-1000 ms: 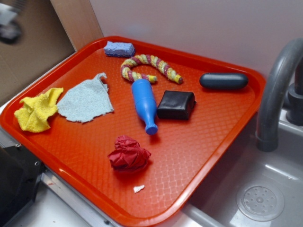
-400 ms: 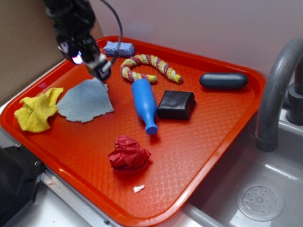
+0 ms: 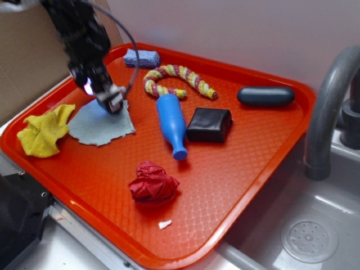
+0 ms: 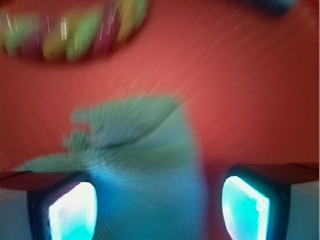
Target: Grab the blue cloth.
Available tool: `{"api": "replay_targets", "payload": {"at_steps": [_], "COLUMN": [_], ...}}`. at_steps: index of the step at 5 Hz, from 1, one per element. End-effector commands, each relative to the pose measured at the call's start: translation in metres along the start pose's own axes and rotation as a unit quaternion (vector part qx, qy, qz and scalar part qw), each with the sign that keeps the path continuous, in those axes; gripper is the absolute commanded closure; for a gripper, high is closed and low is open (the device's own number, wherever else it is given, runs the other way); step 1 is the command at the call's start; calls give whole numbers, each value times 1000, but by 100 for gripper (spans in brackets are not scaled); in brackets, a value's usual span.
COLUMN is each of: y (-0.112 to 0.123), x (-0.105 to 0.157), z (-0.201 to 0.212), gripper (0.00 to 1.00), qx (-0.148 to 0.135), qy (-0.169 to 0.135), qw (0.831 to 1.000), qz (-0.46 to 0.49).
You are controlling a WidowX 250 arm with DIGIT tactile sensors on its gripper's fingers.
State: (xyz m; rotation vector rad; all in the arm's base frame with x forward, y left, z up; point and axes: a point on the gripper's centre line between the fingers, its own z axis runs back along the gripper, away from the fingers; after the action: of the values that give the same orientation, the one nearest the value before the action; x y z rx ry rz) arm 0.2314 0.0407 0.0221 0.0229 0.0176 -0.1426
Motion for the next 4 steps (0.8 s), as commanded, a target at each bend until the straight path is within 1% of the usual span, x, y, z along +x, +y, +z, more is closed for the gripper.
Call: {"api": "replay_targets", "payload": {"at_steps": [1, 3, 4], "y": [-22, -18, -18], "x": [29, 34, 19], "z": [-3, 4, 52], "gripper": [100, 100, 100], "qx": [-17, -13, 11], "qy": [-37, -36, -32], "qw": [999, 999, 999], "qz": [-26, -27, 8]}}
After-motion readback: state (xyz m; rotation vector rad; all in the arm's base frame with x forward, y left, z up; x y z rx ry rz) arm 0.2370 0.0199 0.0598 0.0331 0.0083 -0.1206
